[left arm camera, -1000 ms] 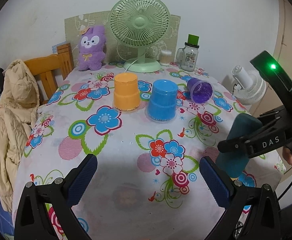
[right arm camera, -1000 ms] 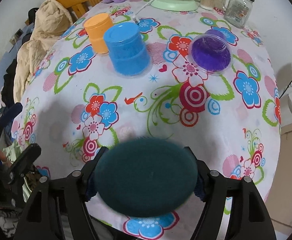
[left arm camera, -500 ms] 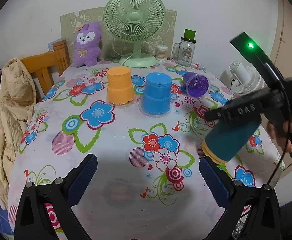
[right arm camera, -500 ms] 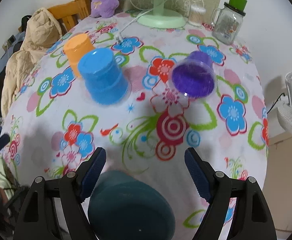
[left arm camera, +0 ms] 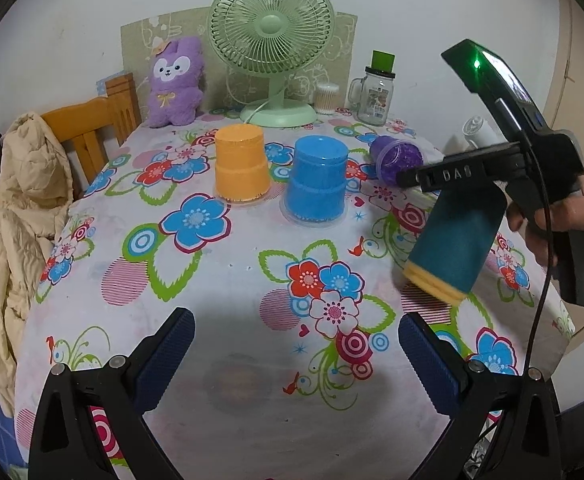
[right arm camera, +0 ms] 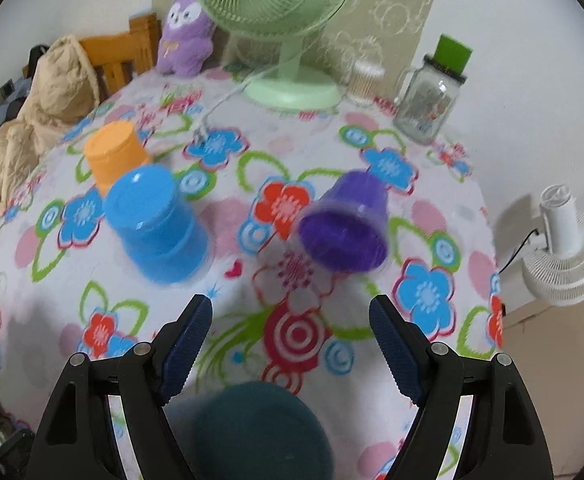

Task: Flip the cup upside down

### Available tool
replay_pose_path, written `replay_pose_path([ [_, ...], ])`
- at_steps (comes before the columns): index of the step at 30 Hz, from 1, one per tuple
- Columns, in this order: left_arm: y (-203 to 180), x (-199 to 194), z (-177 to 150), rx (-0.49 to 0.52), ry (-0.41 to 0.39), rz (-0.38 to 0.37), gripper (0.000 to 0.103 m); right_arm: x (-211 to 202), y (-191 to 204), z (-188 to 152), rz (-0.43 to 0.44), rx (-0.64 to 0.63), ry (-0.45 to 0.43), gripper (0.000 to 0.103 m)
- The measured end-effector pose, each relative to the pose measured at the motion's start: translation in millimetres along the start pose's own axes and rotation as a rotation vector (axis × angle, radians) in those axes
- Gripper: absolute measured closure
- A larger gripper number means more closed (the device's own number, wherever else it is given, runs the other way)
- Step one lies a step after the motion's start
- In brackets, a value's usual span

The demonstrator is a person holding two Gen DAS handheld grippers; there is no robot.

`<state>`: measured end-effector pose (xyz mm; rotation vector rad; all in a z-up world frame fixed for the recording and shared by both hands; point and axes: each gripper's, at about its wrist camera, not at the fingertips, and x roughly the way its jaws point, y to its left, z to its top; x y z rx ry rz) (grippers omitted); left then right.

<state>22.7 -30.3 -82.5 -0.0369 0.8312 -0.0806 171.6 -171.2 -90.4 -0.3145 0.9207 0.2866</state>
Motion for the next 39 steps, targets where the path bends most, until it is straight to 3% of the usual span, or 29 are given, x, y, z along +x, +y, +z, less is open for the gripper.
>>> replay_pose_path([
  [5, -1, 3, 1, 0.006, 0.006, -0.001, 0.000, -9, -17, 4, 0.052, 0.063, -0.062, 0.020],
  [16, -16, 2, 13, 0.039, -0.010, -0.021, 0.000, -31, -40, -5, 0.046, 0.128, -0.098, 0.020],
  [31, -64, 0, 42, 0.160, -0.048, -0.038, 0.000, -53, -79, -40, 0.067, 0.230, -0.115, 0.020],
  [39, -94, 3, 68, 0.221, -0.082, -0.052, 0.000, -64, -106, -69, 0.032, 0.284, -0.113, 0.020],
])
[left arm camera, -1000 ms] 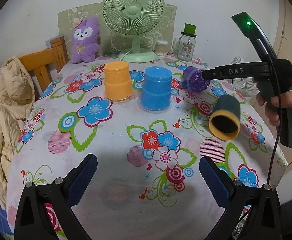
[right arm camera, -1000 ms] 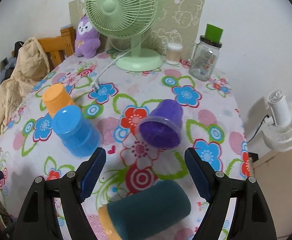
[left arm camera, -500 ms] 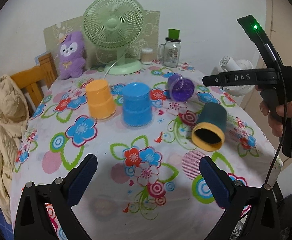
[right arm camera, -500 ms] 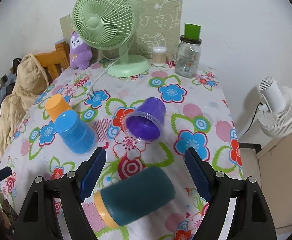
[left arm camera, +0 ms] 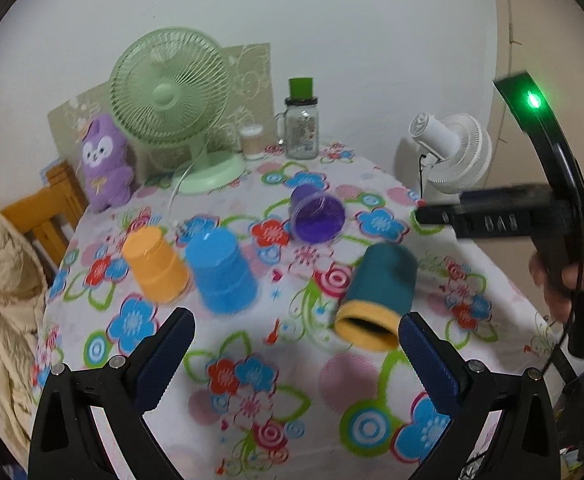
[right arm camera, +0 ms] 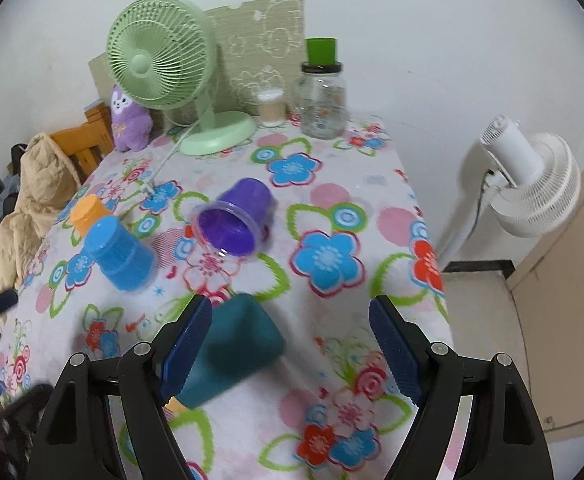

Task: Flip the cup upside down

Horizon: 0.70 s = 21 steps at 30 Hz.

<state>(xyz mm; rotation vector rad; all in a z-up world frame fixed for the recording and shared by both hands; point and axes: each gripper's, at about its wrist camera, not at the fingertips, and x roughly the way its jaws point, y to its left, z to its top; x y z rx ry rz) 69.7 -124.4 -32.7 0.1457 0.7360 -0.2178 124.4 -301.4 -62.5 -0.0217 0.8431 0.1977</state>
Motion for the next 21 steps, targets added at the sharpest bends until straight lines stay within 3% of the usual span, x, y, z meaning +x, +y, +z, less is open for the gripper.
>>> replay_pose_path([
  [6, -21, 10, 24, 0.065, -0.012, -0.026, 0.000, -12, -25, -27, -0.037, 0.046, 0.012, 0.013],
  [21, -80, 51, 59, 0.223, 0.039, -0.082, 0.000, -50, -69, -102, -0.038, 0.184, 0.022, 0.012],
])
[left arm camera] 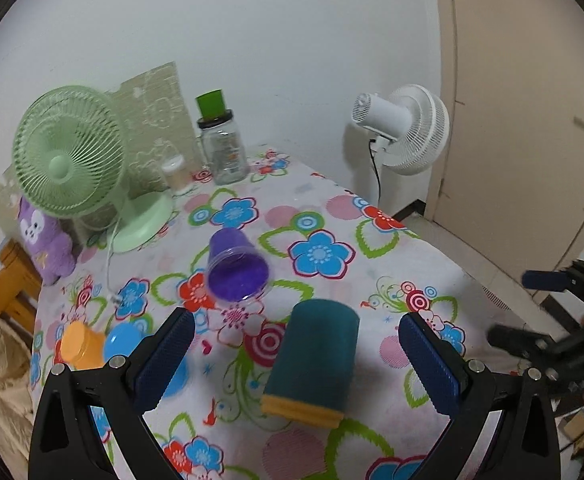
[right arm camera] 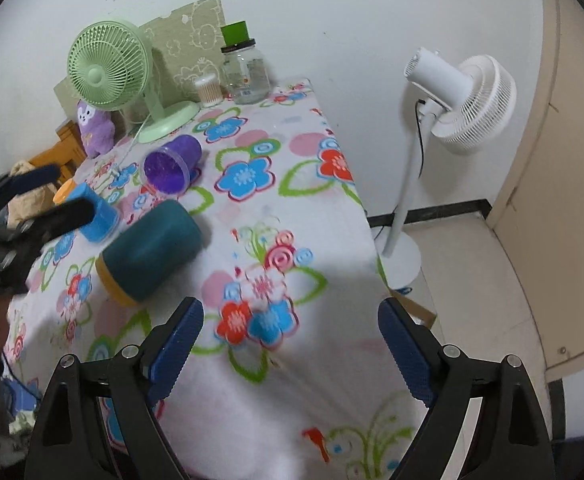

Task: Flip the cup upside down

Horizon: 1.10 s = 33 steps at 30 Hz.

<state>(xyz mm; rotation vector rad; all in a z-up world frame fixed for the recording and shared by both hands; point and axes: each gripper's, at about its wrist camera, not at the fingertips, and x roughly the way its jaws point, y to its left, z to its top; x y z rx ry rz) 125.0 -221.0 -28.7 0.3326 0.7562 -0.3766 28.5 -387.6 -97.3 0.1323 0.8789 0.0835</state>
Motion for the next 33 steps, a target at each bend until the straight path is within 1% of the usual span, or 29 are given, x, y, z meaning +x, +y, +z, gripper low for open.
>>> replay_pose_path([
  [2, -4, 7, 4, 0.018, 0.010, 0.000, 0.000, -5, -7, -6, -0.006, 0.018, -0.004, 0.012],
  [5, -10, 24, 8, 0.054, 0.052, -0.015, 0.000, -9, -16, -15, 0.007, 0.056, -0.006, 0.012],
  [13, -22, 76, 7, 0.108, 0.212, -0.053, 0.000, -6, -29, -29, -0.010, 0.083, 0.014, 0.010],
  [17, -29, 98, 4, 0.132, 0.309, -0.095, 0.000, -5, -34, -33, -0.008, 0.089, 0.026, 0.010],
  [19, -32, 105, 3, 0.149, 0.341, -0.105, 0.002, -5, -36, -34, -0.009, 0.092, 0.027, 0.010],
  [22, -36, 114, 0, 0.174, 0.394, -0.080, 0.008, -6, -39, -35, -0.010, 0.103, 0.024, 0.010],
  [24, -36, 121, -2, 0.180, 0.438, -0.074, 0.020, -6, -42, -35, -0.006, 0.112, 0.022, 0.010],
  [25, -35, 123, -3, 0.179, 0.449, -0.067, 0.022, -6, -43, -36, -0.004, 0.114, 0.020, 0.010],
  [27, -32, 126, -4, 0.177, 0.461, -0.058, 0.033, -5, -44, -37, 0.002, 0.122, 0.020, 0.010],
  [30, -28, 125, -5, 0.161, 0.468, -0.071, 0.033, -3, -44, -37, 0.009, 0.129, 0.023, 0.010],
  [33, -24, 118, -6, 0.153, 0.453, -0.071, 0.033, -2, -43, -37, 0.022, 0.129, 0.021, 0.010],
])
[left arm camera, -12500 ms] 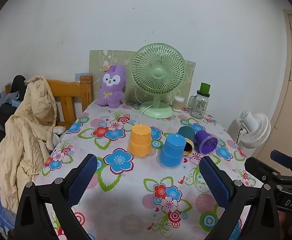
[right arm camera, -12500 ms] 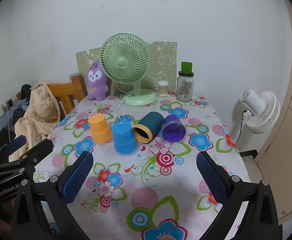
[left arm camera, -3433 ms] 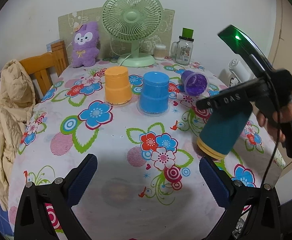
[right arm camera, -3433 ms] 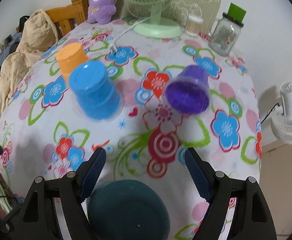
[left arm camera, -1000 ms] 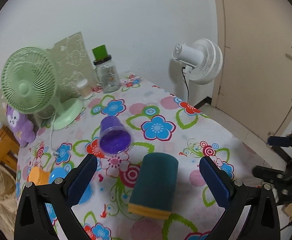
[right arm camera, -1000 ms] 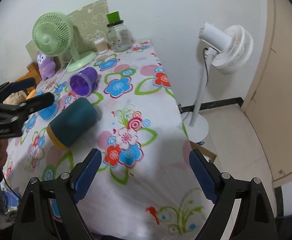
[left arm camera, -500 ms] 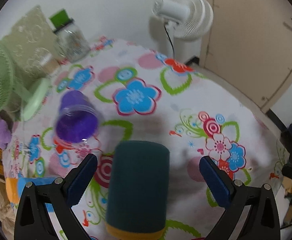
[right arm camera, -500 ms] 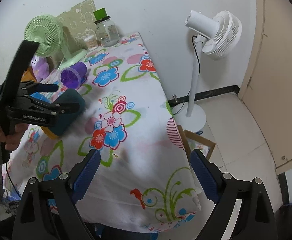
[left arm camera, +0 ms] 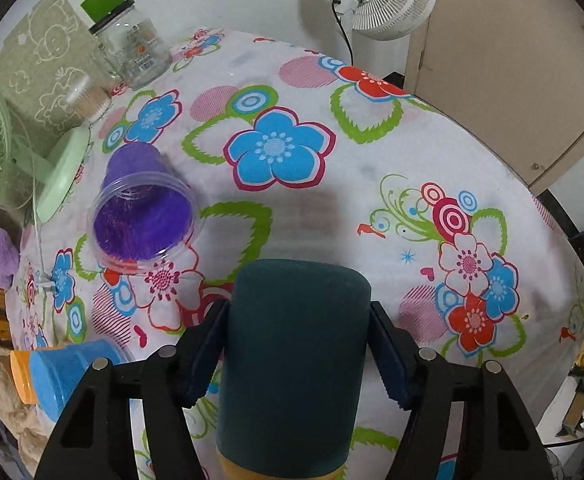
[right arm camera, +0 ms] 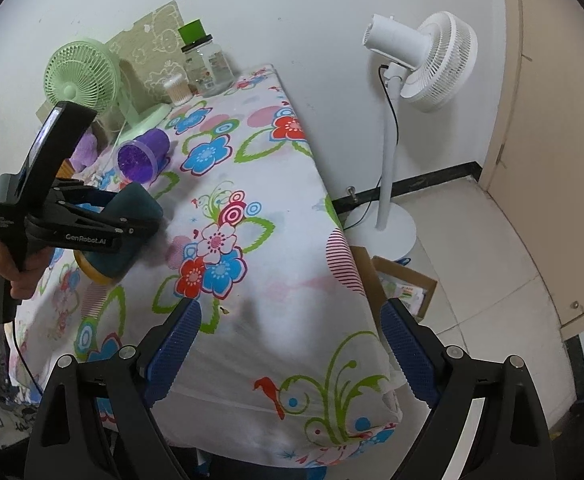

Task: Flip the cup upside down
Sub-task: 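Lift the teal cup with the left gripper and turn its bottom upward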

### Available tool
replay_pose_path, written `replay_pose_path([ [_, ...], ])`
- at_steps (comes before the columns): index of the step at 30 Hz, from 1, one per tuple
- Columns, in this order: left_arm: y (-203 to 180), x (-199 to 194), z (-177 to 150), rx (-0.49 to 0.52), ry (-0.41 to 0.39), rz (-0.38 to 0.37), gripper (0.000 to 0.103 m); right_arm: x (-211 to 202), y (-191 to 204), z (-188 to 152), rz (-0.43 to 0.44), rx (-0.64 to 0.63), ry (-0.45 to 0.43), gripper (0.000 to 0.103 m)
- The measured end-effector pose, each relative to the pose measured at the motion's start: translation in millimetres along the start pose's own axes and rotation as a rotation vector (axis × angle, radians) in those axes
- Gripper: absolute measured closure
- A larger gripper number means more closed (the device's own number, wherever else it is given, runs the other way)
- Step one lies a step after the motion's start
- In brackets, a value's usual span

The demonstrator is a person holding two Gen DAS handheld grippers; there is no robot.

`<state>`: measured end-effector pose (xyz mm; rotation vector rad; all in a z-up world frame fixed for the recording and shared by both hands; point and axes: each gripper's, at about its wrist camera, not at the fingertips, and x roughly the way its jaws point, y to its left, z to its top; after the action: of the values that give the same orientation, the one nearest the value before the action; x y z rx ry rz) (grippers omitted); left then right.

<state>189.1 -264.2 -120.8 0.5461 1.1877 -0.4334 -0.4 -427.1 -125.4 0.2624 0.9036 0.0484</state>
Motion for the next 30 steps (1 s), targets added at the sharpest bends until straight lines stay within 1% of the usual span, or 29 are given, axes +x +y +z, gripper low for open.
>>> replay_pose_path([
  [4, 6, -20, -12, -0.034, -0.061, -0.003, 0.033, 0, 6, 1, 0.025, -0.011, -0.004, 0.010],
  [10, 19, -52, -37, -0.114, -0.137, -0.009, 0.034, 4, 31, 3, 0.069, -0.061, -0.001, 0.010],
  [18, 35, -82, -73, -0.212, -0.210, -0.024, 0.035, 3, 79, 8, 0.136, -0.163, -0.013, 0.010],
  [22, 43, -92, -89, -0.241, -0.226, -0.025, 0.035, 2, 104, 13, 0.166, -0.216, -0.019, 0.010],
  [30, 63, -120, -124, -0.334, -0.301, -0.029, 0.035, -6, 148, 19, 0.199, -0.315, -0.035, 0.010],
])
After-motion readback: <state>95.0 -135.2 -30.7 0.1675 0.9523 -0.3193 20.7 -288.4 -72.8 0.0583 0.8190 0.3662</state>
